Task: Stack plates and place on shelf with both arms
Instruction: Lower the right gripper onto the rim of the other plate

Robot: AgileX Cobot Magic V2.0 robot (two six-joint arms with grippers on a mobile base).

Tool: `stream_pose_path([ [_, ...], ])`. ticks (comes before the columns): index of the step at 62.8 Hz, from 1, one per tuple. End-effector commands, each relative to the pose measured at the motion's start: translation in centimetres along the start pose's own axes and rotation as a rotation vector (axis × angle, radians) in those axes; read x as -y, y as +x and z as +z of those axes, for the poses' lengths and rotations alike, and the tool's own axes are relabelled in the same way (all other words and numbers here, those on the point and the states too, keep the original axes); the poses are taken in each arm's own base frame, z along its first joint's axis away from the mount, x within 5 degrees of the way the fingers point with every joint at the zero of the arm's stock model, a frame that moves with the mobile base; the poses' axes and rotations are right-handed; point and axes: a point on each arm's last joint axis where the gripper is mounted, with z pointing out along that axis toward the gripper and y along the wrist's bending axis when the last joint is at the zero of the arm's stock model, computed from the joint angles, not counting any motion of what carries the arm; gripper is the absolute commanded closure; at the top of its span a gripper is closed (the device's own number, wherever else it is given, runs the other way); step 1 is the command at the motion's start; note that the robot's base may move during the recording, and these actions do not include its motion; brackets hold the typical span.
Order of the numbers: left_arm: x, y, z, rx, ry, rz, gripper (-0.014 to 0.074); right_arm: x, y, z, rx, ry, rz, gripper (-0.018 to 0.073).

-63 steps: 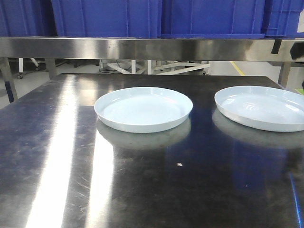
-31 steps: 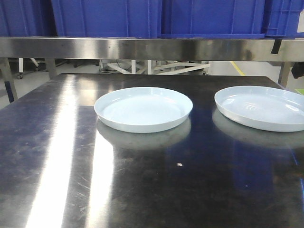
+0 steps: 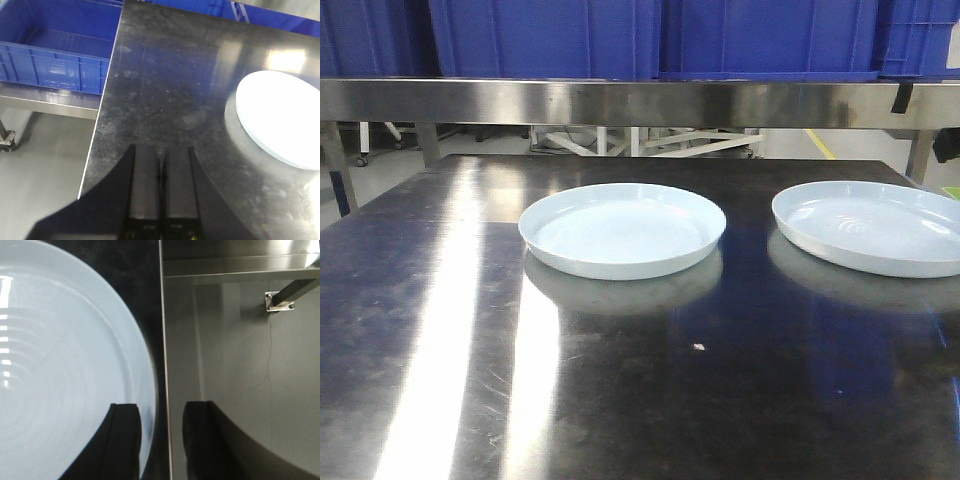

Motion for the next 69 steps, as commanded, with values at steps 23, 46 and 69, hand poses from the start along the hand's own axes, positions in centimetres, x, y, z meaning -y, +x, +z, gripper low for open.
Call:
stream_pose_path([
  [23, 0.27, -1.64, -0.53, 0.118, 0.012, -0.009, 0.0506, 0.07, -1.97, -1.86, 0.137, -0.01, 0.002, 0.0232],
  [46, 0.27, -1.64, -0.53, 0.118, 0.012, -0.009, 0.0506, 0.09, -1.85, -1.09, 0.125, -0.008, 0.002, 0.0232],
  [69, 0.27, -1.64, -0.53, 0.118, 0.012, -0.009, 0.0506, 0.08, -1.98, -1.11, 0.14, -0.01, 0.002, 0.0532],
])
